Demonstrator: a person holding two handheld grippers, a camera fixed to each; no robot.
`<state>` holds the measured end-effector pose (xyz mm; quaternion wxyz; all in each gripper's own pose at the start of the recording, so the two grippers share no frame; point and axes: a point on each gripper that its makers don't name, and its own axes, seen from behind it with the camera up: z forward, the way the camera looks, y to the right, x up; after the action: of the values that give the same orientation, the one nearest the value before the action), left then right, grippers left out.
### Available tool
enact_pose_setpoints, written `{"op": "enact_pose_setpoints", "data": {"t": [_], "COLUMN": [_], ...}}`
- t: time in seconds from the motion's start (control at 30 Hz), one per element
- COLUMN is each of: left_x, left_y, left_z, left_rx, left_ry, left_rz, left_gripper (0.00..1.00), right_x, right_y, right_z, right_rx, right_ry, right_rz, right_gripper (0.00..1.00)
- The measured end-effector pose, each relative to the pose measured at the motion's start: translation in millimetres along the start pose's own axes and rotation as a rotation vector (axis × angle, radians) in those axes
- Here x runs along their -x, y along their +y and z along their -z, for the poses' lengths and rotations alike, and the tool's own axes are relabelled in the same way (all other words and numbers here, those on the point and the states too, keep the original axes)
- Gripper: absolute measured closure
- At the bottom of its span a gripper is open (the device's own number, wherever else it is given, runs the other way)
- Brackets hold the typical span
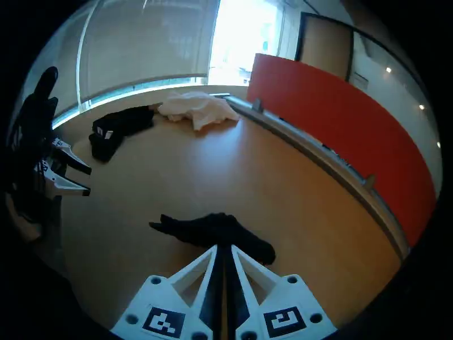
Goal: Fold towel
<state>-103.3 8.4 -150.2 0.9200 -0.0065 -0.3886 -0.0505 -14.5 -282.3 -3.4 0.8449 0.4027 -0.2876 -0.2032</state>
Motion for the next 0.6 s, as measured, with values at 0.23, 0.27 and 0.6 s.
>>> {"op": "enact_pose_setpoints", "data": {"t": [0.23,0.27,0.6], "left_x": [-6,-7,-16], "left_y": [0.7,0.9,2.8], "left_z": [0.5,0.6,0.0], "left_rx": [0.001,0.002,0.009], "left_ry": [0.011,0.013,0.02], "left_rz": [-0.005,-0.004,-0.021], "left_gripper": [0.07,0.07,0.07], "right_x": [-29,-33,-44], "right_y": [15,17,31], "right_z": [12.3,14.0,27.3], "right_rx": [0.022,0.025,0.043], "right_ry": [0.048,0.053,0.078], "right_rz": [0.016,0.016,0.014], "right_gripper": [0.98,0.98,0.98]}}
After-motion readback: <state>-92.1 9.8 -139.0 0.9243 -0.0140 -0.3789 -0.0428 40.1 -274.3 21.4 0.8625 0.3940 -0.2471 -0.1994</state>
